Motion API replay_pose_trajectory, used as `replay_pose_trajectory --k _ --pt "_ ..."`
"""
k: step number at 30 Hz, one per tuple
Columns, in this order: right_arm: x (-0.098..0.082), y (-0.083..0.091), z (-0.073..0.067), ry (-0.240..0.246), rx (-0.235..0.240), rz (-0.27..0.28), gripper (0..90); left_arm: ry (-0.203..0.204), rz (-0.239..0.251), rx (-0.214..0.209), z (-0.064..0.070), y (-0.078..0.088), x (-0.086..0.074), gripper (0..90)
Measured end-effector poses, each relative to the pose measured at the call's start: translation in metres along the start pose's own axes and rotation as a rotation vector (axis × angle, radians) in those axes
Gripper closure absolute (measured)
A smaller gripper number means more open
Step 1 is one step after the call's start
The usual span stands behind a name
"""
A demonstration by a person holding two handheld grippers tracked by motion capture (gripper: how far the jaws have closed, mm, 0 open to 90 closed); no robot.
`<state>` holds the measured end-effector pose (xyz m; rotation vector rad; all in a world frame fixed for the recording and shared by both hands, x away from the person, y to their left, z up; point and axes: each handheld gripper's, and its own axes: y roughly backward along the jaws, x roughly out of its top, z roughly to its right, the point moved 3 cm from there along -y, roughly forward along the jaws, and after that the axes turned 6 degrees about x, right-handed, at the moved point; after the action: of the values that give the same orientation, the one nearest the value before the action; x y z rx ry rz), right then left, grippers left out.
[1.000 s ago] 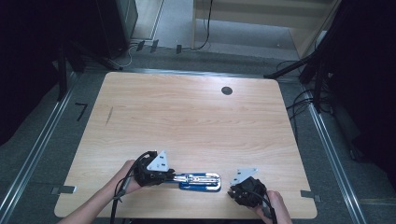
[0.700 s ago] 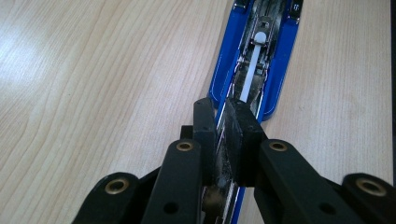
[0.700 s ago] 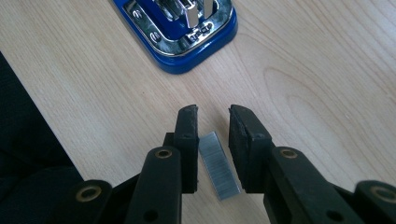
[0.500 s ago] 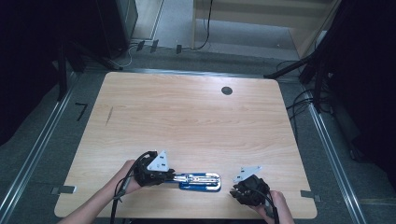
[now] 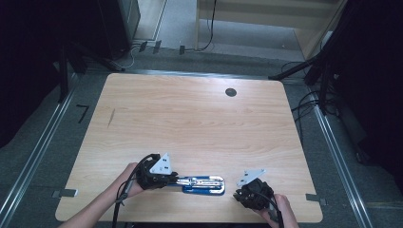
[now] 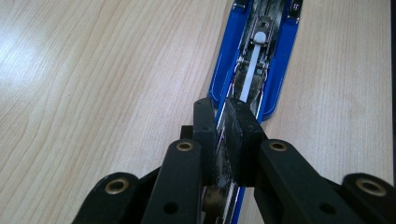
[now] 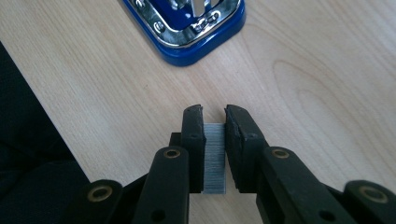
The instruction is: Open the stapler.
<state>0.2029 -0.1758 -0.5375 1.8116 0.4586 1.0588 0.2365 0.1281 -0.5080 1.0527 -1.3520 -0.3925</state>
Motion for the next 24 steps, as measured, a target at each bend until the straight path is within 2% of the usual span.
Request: replay_pose_trajectory --k 5,14,24 --pt "0.001 0.007 0.002 -0.003 -0.01 0.036 79.5 0.003 0.001 -0.001 0.0 0.0 0.0 83.9" --pt "0.002 0.009 0.004 -0.01 -0.022 0.058 79.6 0.004 0.007 -0.004 0.0 -0.001 0.0 83.9" --pt "0.004 0.013 0.005 0.006 -0.045 0.071 79.6 0.001 0.006 -0.006 0.0 -0.001 0.0 83.7"
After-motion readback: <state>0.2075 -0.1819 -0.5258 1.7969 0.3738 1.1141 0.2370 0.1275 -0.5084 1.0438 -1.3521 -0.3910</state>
